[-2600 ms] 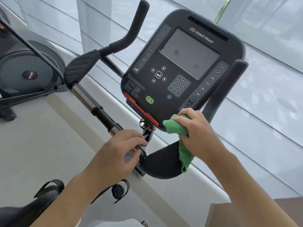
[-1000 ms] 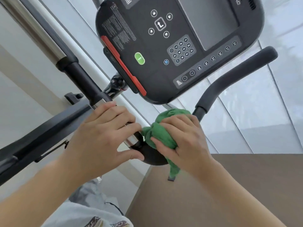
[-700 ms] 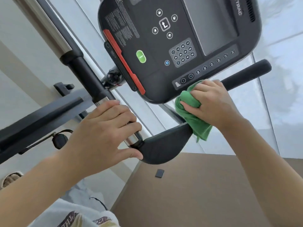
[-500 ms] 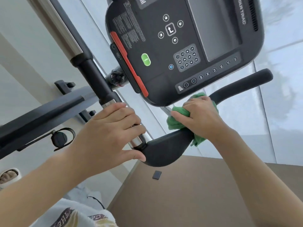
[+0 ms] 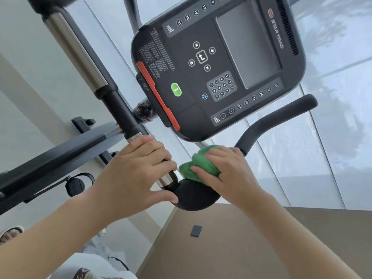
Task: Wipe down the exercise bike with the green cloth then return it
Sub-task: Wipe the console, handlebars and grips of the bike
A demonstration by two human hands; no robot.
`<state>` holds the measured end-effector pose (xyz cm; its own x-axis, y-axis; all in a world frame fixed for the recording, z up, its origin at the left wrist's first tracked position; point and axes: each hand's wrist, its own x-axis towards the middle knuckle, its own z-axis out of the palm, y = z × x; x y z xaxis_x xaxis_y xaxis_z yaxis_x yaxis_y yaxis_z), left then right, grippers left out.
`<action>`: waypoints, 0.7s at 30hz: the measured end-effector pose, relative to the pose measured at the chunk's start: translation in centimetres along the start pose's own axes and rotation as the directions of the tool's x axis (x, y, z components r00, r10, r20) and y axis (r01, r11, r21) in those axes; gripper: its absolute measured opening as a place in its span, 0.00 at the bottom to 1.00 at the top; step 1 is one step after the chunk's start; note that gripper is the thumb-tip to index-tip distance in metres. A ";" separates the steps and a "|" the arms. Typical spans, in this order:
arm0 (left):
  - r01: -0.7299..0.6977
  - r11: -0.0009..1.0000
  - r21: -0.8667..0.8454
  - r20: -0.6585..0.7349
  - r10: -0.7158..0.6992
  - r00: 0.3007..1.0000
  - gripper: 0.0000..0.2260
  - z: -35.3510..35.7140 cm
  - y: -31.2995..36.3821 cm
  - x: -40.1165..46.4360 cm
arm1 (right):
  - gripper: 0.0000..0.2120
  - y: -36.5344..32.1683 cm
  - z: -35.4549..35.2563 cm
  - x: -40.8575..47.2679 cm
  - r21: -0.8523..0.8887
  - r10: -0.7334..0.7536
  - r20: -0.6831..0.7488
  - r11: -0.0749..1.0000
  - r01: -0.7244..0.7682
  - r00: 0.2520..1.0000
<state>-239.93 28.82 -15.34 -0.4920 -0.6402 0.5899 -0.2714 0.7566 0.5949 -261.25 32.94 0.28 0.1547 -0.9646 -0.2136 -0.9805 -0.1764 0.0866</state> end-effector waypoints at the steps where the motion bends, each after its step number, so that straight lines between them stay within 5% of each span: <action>1: -0.001 1.000 0.002 0.005 0.001 1.000 0.25 -0.1 0.0 0.0 | 0.21 1.4 -0.5 1.0 -0.038 0.032 0.023 0.999 -0.031 0.999; 5: 0.006 1.000 0.012 0.016 -0.006 1.000 0.26 -0.2 0.1 0.0 | 0.24 6.8 -2.5 6.2 -0.222 0.187 0.156 0.963 -0.150 0.970; 9: 0.023 1.000 -0.001 0.019 -0.023 1.000 0.26 -0.4 0.2 0.0 | 0.21 6.3 0.1 8.6 -0.334 0.176 0.314 0.941 -0.065 0.933; 13: 0.028 1.000 -0.009 0.028 -0.028 0.999 0.26 -0.7 0.4 0.1 | 0.15 4.5 2.2 9.4 -0.476 0.413 0.554 0.869 -0.133 0.723; 15: 0.031 0.999 -0.018 0.024 -0.031 0.999 0.26 -0.8 0.5 0.1 | 0.12 4.3 1.7 9.3 -0.471 0.463 0.573 0.861 -0.190 0.677; 21: 0.029 0.999 -0.025 0.001 -0.029 1.000 0.26 -0.7 0.5 0.2 | 0.21 2.5 -0.9 6.1 -0.376 0.396 0.423 0.895 -0.240 0.815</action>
<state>-239.59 28.94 -14.57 -0.4843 -0.6622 0.5718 -0.2649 0.7339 0.6255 -262.63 26.48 0.06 -0.3140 -0.7729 -0.5514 -0.8693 0.0004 0.4943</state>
